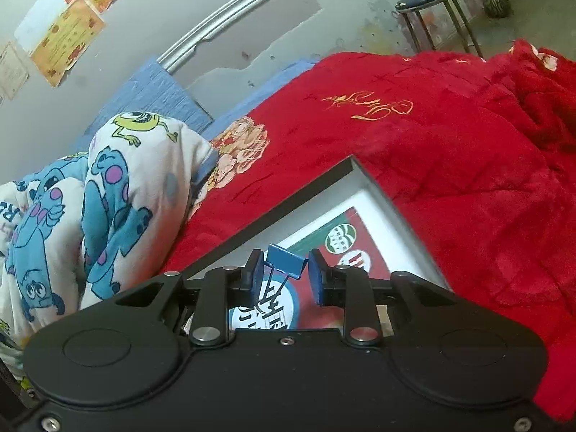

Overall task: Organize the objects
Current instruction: 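Carry both held binder clips over the black box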

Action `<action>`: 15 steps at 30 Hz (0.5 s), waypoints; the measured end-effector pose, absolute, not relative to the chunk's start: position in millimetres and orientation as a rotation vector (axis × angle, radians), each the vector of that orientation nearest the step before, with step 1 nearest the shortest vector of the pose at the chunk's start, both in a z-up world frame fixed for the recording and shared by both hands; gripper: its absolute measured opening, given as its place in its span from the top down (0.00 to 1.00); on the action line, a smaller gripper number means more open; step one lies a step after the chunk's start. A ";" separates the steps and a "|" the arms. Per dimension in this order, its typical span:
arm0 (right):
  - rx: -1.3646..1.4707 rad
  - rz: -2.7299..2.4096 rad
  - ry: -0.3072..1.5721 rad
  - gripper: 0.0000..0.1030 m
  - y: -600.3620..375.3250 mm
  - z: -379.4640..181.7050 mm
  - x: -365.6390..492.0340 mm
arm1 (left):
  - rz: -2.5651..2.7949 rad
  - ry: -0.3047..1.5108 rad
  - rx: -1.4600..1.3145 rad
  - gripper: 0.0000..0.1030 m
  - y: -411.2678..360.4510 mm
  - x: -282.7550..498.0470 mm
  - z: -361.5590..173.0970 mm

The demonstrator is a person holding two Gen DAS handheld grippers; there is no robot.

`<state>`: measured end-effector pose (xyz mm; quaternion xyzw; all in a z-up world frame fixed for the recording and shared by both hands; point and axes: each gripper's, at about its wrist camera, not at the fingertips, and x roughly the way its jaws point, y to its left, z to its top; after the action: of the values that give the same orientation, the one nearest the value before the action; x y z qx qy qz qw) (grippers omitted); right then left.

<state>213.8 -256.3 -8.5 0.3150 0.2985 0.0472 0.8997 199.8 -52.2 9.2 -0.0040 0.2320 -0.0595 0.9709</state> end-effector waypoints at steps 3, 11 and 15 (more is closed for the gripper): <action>0.659 0.115 0.616 0.75 -257.6 -9.7 214.7 | -0.112 0.469 0.019 0.51 -54.8 198.6 6.8; 0.631 0.154 0.653 0.74 -247.9 -17.5 219.9 | -0.121 0.495 0.017 0.51 -55.8 201.0 0.5; 0.620 0.160 0.667 0.74 -243.1 -20.2 220.3 | -0.124 0.510 0.027 0.50 -57.7 201.7 -3.5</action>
<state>220.3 -243.1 -20.2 0.2989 0.3217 0.0770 0.8951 201.7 -57.7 -3.5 0.0131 0.2519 -0.0615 0.9657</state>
